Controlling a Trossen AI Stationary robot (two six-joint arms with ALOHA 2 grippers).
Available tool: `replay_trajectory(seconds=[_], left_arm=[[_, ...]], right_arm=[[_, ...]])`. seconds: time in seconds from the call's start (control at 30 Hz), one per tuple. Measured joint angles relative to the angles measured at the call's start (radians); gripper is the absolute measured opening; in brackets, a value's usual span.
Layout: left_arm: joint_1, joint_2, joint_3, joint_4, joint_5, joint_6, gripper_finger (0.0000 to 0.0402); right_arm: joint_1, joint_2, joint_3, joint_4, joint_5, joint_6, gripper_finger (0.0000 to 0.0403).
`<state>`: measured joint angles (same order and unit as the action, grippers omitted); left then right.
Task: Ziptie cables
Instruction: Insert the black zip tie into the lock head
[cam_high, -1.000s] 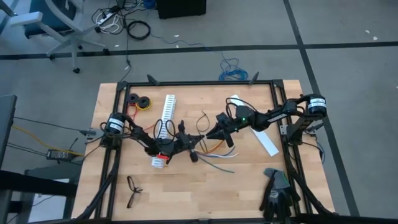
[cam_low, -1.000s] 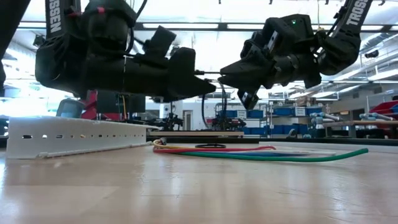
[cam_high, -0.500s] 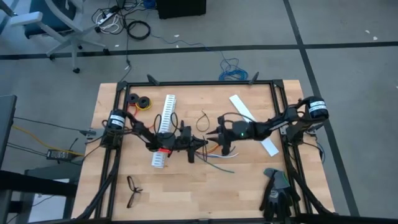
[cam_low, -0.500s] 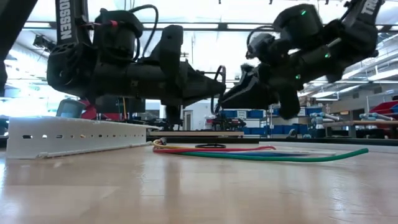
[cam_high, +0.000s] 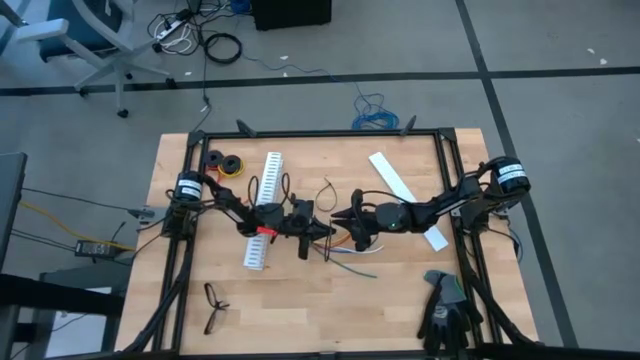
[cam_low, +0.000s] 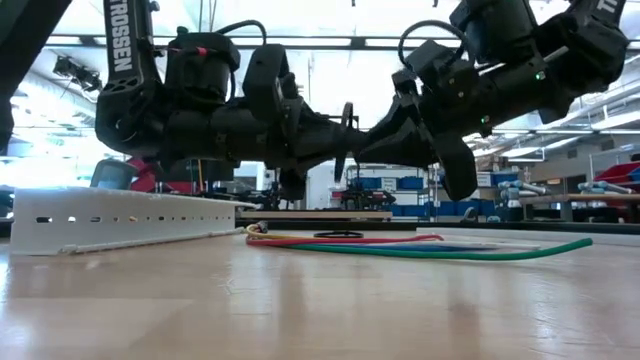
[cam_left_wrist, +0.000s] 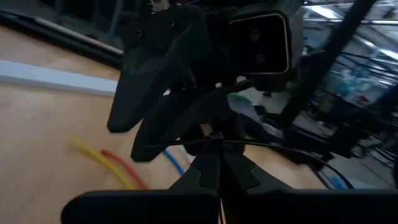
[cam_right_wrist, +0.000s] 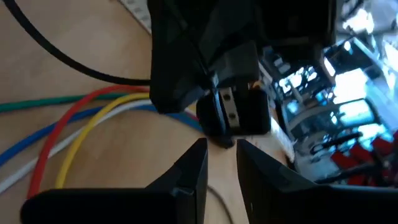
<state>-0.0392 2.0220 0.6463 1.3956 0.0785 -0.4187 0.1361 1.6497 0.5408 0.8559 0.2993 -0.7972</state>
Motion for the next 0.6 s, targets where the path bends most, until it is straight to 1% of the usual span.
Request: replay_trajectory(seconds=[0.2,0.37,0.43,0.53,0.6], left_arm=[[0.014,0.0,0.022,0.003,0.06,0.001,0.0001],[0.013,0.0,0.025,0.007,0.066,0.001,0.0001],[0.013,0.0,0.025,0.007,0.066,0.001,0.0001],[0.013,0.0,0.025,0.008,0.068,0.006,0.0001],[0.013,0.0,0.025,0.019,0.068,0.023,0.0001]], right_arm=[[0.021,0.0,0.037,0.012,0.0,-0.1,0.0072],[0.032,0.0,0.047,0.001,-0.001,-0.107,0.0067],[0.037,0.0,0.047,-0.008,-0.001,-0.106,0.005],[0.045,0.0,0.047,-0.01,-0.002,-0.089,0.0011],[0.046,0.0,0.047,-0.014,-0.003,-0.08,0.0006]])
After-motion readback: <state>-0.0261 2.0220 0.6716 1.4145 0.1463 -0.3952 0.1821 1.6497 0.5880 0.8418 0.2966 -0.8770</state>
